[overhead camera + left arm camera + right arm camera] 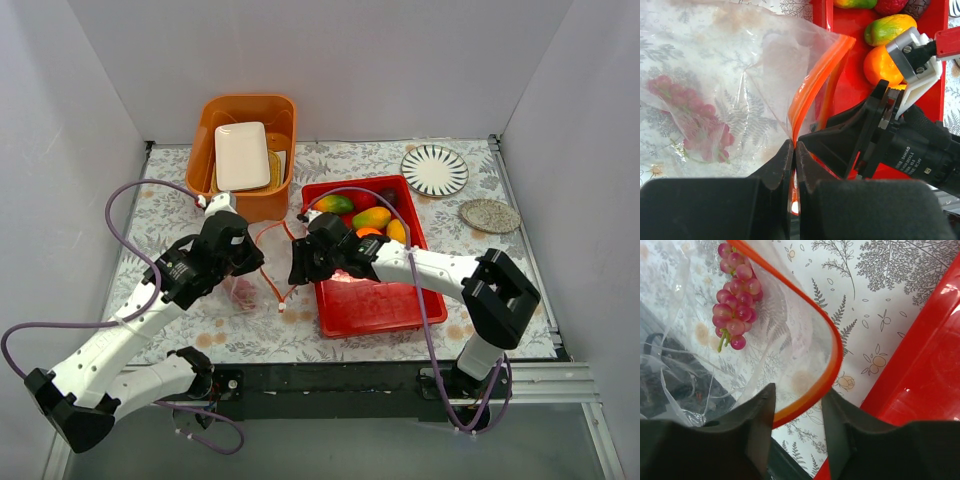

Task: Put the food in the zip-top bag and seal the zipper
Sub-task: Adjust the zipper food storage bag at the center of the board.

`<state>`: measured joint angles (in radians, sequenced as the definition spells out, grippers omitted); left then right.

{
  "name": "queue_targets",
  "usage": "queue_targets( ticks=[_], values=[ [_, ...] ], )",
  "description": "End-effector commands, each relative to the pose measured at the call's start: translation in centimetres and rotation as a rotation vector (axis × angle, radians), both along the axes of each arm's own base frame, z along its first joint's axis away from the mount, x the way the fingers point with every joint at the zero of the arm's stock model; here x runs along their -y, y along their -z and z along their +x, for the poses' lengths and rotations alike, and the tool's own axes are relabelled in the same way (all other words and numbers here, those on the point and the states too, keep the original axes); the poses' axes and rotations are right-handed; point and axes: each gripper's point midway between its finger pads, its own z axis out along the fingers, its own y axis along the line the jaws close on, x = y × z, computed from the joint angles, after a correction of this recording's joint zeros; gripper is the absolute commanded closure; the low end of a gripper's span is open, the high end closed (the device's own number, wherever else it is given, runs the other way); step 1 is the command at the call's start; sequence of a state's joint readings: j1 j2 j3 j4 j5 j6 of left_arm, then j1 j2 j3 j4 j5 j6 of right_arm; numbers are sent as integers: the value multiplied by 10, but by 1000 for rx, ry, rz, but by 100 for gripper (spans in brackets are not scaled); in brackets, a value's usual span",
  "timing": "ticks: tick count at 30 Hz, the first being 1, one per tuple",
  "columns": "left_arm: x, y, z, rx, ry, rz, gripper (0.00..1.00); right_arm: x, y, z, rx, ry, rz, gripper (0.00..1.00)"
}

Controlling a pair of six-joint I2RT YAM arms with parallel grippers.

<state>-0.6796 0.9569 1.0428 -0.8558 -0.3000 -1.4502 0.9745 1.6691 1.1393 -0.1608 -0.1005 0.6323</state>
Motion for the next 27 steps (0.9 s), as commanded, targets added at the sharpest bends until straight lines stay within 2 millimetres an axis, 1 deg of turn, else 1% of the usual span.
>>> queue_targets(
  ticks=[1, 2, 3, 4, 6, 11, 12, 14, 15, 20, 25, 26, 27],
  values=[
    [-2, -8, 2, 31, -8, -8, 99, -21, -30, 7, 28, -23, 102, 68],
    [-1, -8, 3, 31, -8, -8, 100, -21, -30, 7, 29, -24, 101, 80],
    [-2, -6, 2, 26, -8, -7, 99, -20, -31, 7, 32, -24, 102, 88],
    [-2, -7, 2, 30, -9, -9, 99, -19, -33, 8, 39, -20, 103, 95],
    [-2, -7, 2, 34, -10, -13, 99, -17, -36, 8, 50, -18, 102, 97],
    [-6, -9, 2, 39, -27, -4, 99, -11, -49, 9, 83, -13, 107, 99],
    [-7, -9, 1, 38, -29, -3, 99, -10, -54, 9, 95, -11, 114, 99],
    [-8, -11, 1, 42, -34, -10, 99, -8, -57, 9, 100, -9, 116, 99],
    [-7, -14, 0, 50, -33, -21, 99, -8, -62, 9, 107, -9, 123, 99],
    [-5, -17, -1, 67, -22, -53, 98, 1, -68, 8, 126, 9, 111, 99],
    [-9, -19, -2, 64, -32, -36, 98, 7, -81, 9, 157, 23, 124, 99],
    [-10, -21, -2, 68, -35, -35, 98, 6, -87, 11, 169, 21, 128, 99],
    [-11, -22, -2, 69, -40, -33, 98, 8, -86, 11, 171, 23, 115, 99]
  ],
)
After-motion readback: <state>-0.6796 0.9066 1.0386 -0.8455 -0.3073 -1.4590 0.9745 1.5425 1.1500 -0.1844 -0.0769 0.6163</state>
